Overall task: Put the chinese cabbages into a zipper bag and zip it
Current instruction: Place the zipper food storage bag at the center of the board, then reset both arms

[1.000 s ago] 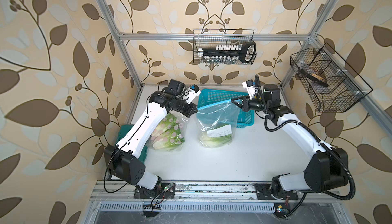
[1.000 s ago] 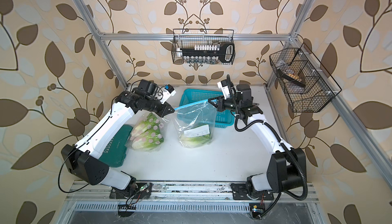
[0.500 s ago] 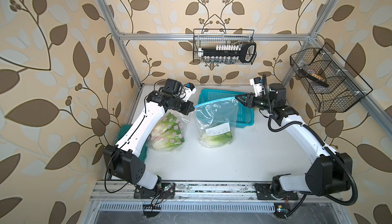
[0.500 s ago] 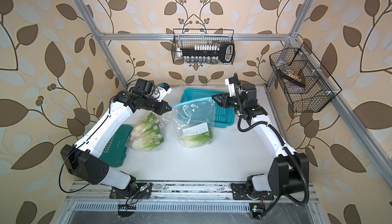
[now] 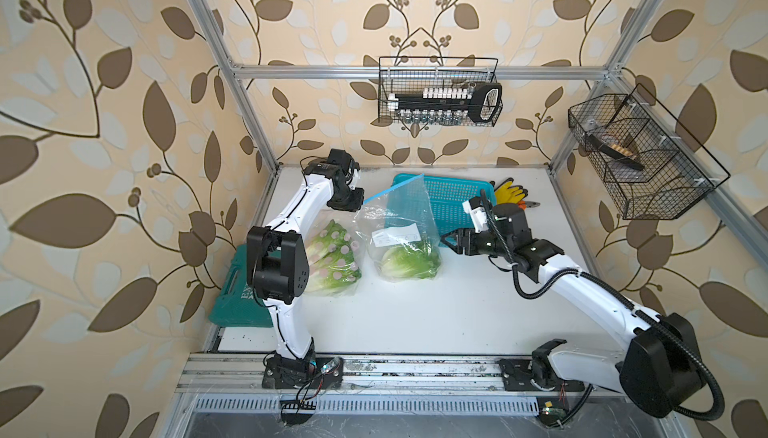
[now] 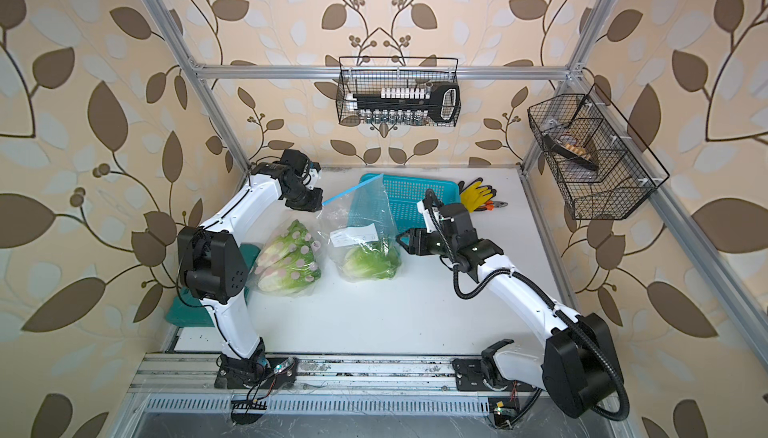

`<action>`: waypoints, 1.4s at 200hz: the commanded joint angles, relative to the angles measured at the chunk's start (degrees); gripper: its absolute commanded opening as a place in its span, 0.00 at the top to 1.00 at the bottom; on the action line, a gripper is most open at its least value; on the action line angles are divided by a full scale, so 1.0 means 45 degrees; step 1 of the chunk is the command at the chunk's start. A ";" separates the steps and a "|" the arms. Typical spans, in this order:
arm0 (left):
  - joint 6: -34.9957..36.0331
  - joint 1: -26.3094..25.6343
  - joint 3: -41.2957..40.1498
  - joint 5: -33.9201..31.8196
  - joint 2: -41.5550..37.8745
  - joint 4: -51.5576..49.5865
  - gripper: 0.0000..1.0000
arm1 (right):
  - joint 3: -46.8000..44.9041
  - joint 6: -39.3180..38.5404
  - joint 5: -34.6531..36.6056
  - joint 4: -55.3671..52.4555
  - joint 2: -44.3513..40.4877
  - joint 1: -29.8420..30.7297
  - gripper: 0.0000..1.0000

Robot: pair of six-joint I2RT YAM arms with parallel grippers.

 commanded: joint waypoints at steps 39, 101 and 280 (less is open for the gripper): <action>-0.0526 0.0098 -0.1145 -0.0878 -0.2376 -0.0233 0.56 | 0.2337 0.0940 0.1513 0.0612 0.4433 0.3490 0.36; -0.0854 0.0108 -0.1683 -0.0808 -0.5820 -0.0805 0.35 | 0.1813 0.1460 0.0256 -0.0871 0.2403 0.3575 0.35; -0.2185 -0.0414 -1.5449 -0.9357 -0.9887 1.5627 0.19 | -0.5647 -0.5254 1.0475 0.7010 -0.3472 -0.4125 0.12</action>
